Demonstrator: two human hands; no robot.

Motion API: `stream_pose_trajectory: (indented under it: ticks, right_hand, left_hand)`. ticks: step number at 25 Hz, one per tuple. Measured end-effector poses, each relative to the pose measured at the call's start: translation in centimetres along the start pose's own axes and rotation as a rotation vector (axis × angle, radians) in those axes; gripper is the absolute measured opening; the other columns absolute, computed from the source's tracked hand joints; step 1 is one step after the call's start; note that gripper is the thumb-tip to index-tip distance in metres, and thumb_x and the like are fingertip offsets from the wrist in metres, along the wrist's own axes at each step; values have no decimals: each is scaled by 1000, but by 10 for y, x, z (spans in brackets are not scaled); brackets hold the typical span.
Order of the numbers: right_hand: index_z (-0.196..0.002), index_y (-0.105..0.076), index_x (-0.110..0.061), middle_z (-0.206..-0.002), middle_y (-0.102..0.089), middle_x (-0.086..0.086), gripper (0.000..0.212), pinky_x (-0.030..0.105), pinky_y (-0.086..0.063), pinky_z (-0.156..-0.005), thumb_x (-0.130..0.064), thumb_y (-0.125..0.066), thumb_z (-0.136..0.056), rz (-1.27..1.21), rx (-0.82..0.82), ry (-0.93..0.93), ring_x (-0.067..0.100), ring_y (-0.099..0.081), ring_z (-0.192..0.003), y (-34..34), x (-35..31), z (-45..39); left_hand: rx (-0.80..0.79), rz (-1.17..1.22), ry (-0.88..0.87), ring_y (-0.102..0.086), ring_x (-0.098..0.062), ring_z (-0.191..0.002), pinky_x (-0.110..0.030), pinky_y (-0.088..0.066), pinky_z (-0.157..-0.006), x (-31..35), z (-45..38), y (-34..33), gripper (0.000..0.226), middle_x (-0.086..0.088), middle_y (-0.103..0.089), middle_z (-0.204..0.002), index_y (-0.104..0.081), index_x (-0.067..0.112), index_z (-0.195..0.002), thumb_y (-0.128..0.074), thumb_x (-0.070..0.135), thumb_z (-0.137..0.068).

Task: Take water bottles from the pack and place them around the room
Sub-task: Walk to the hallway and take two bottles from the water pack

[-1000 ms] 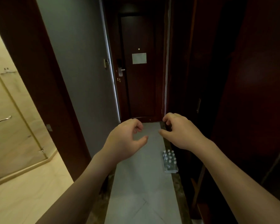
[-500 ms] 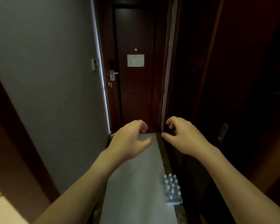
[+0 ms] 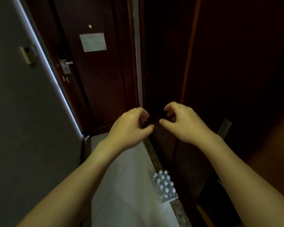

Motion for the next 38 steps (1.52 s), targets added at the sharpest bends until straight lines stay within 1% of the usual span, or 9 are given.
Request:
stream_pose_trajectory:
  ticks: [4, 9, 13, 18, 22, 26, 29, 33, 38]
  right_hand:
    - [-126, -55, -23, -112, -61, -5, 49, 35, -53, -82, -42, -68, -84, -37, -48, -28, 14, -61, -99, -35, 45, -67]
    - [-119, -58, -24, -104, -61, -6, 44, 31, -51, -74, -40, -71, -80, -117, -93, -188, 9, -58, -85, -103, 120, -124]
    - [-120, -58, -21, -104, -62, -5, 41, 34, -52, -77, -36, -68, -83, -131, -152, -403, 12, -59, -89, -190, 201, -130]
    - [-121, -59, -19, -112, -67, 1, 41, 34, -53, -83, -32, -70, -83, -177, -173, -700, 19, -66, -99, -342, 327, -87]
    - [-119, -59, -21, -109, -55, -10, 41, 13, -42, -73, -25, -74, -82, -125, -108, -860, 9, -59, -96, -508, 449, -10]
    - [-138, -43, -21, -130, -50, -8, 67, 22, -40, -96, -22, -76, -80, -183, -104, -976, 14, -52, -122, -702, 564, 69]
    - [-139, -38, -27, -133, -46, -17, 74, 24, -43, -100, -23, -78, -78, -268, -18, -897, 7, -51, -122, -827, 633, 92]
    - [-120, -44, -40, -113, -63, -8, 51, 36, -58, -77, -36, -68, -75, -287, 232, -857, 12, -66, -96, -897, 688, 96]
    - [-101, -51, -39, -96, -64, -14, 32, 32, -56, -73, -47, -64, -73, -329, 273, -940, 4, -64, -87, -912, 704, 94]
  left_hand:
    - [-35, 35, 47, -66, -12, -93, -39, -57, -83, -36, -64, -41, 37, 5, -69, -105, -66, 20, -111, -73, 38, -80]
    - [-173, 100, 96, -59, -5, -89, -15, -45, -71, -100, -119, -127, 32, 7, -66, -103, -65, 21, -109, -73, 35, -82]
    - [-320, 142, 130, -59, -5, -89, -20, -46, -71, -159, -143, -233, 32, 13, -61, -102, -63, 24, -109, -73, 36, -81]
    - [-527, 242, 201, -58, 1, -84, -7, -41, -69, -252, -123, -404, 26, 18, -57, -95, -55, 36, -96, -75, 31, -81]
    - [-577, 308, 361, -57, -2, -96, -14, -42, -76, -377, -57, -589, 38, 18, -58, -104, -58, 28, -112, -74, 36, -78]
    - [-629, 324, 441, -53, -8, -117, -20, -41, -89, -500, 31, -786, 60, 15, -56, -121, -53, 27, -131, -80, 28, -78]
    - [-596, 436, 460, -50, -5, -128, -28, -46, -102, -566, 76, -914, 68, 16, -56, -136, -47, 37, -135, -80, 21, -77]
    - [-381, 419, 452, -54, -13, -126, -27, -45, -100, -608, 100, -1002, 69, 5, -55, -139, -44, 29, -138, -76, 13, -79]
    - [-312, 301, 505, -66, -19, -110, -39, -55, -89, -612, 93, -1017, 50, 10, -70, -118, -53, 40, -117, -76, 49, -74]
Point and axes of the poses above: each hand's wrist, its own z-axis away from the middle knuckle, its own y-axis out of the back of the hand, x = y × z, the point moved 1 cm from there along -z, towards the middle knuckle
